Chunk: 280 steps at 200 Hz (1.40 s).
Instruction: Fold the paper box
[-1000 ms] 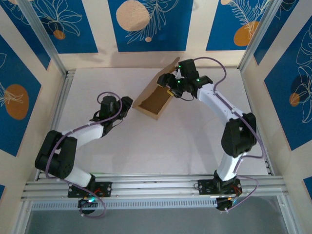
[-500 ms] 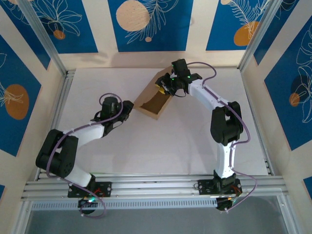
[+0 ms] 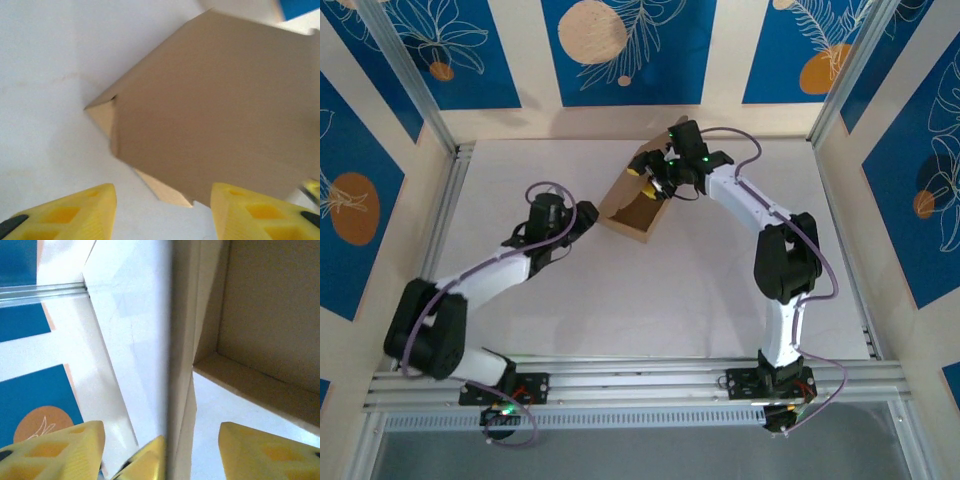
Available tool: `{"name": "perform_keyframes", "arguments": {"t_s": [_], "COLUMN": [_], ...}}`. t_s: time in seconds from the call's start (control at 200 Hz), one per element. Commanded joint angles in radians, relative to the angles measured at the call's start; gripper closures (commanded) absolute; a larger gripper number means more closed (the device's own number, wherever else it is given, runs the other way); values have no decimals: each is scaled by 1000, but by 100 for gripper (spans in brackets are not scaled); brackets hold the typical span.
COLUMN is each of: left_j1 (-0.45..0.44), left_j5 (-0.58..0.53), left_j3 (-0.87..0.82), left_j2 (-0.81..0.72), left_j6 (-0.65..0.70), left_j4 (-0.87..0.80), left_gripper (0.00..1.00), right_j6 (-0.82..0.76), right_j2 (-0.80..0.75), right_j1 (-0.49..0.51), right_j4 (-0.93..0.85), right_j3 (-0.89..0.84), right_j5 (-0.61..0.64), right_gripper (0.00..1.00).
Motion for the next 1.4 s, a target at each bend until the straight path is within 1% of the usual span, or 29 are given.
{"name": "perform_keyframes", "arguments": {"t_s": [0.0, 0.035, 0.07, 0.115, 0.175, 0.24, 0.32, 0.375, 0.41, 0.475, 0.57, 0.63, 0.69, 0.755, 0.84, 0.9, 0.945, 0.995, 1.03, 1.1, 1.14, 1.21, 1.271, 1.351, 1.396], "left_j1": [3, 2, -7, -25, -56, -134, -260, -298, -305, -309, -319, -319, -315, -306, -296, -285, -274, -256, -240, -195, -168, -124, -96, -68, -50], "left_j5": [-41, -33, -46, -76, -64, -137, -263, -305, -324, -323, -418, -477, -505, -523, -548, -531, -514, -471, -440, -349, -303, -220, -144, -50, 11], "left_j3": [-20, -24, -17, -2, -18, -41, -75, -105, -121, -129, -88, -70, -50, -10, 37, 57, 69, 82, 97, 143, 162, 163, 163, 157, 147], "left_j2": [-139, -173, -195, -205, -208, -211, -208, -199, -190, -158, -53, 16, 89, 170, 258, 296, 309, 313, 315, 306, 298, 275, 254, 225, 204], "left_j6": [392, 455, 523, 579, 646, 759, 977, 1066, 1085, 1137, 1188, 1213, 1244, 1257, 1286, 1295, 1292, 1280, 1267, 1241, 1220, 1190, 1193, 1216, 1221], "left_j4": [-67, -77, -112, -154, -136, -116, -63, -5, 27, 79, 146, 236, 326, 389, 470, 525, 544, 538, 511, 387, 330, 298, 265, 227, 222], "left_gripper": [43, 41, 41, 39, 37, 34, 31, 29, 28, 26, 26, 26, 26, 28, 35, 41, 51, 60, 68, 91, 99, 100, 100, 100, 100], "right_j6": [-237, -290, -329, -354, -351, -345, -336, -322, -310, -293, -272, -264, -263, -258, -261, -270, -282, -306, -325, -365, -390, -452, -515, -632, -739], "right_j2": [-77, -96, -120, -158, -204, -233, -254, -266, -272, -280, -287, -288, -288, -284, -277, -269, -261, -256, -254, -261, -267, -290, -322, -384, -417], "right_j1": [-23, -37, -56, -89, -141, -195, -251, -288, -309, -341, -379, -392, -400, -403, -401, -396, -391, -384, -381, -373, -368, -359, -351, -350, -342], "right_j4": [-159, -181, -168, -134, -73, -34, -6, 22, 42, 73, 121, 146, 174, 194, 211, 220, 216, 204, 198, 189, 187, 212, 270, 449, 564], "right_j3": [79, 75, 51, 8, -49, -83, -100, -119, -135, -158, -198, -226, -252, -271, -285, -290, -289, -283, -280, -287, -295, -333, -398, -536, -617], "right_j5": [107, 159, 177, 190, 172, 161, 140, 117, 101, 72, 30, 6, -16, -29, -38, -46, -50, -44, -36, 5, 33, 81, 140, 146, 155], "right_gripper": [28, 24, 22, 18, 11, 10, 10, 10, 10, 10, 10, 10, 11, 12, 17, 20, 22, 25, 26, 27, 27, 30, 32, 32, 32]}}
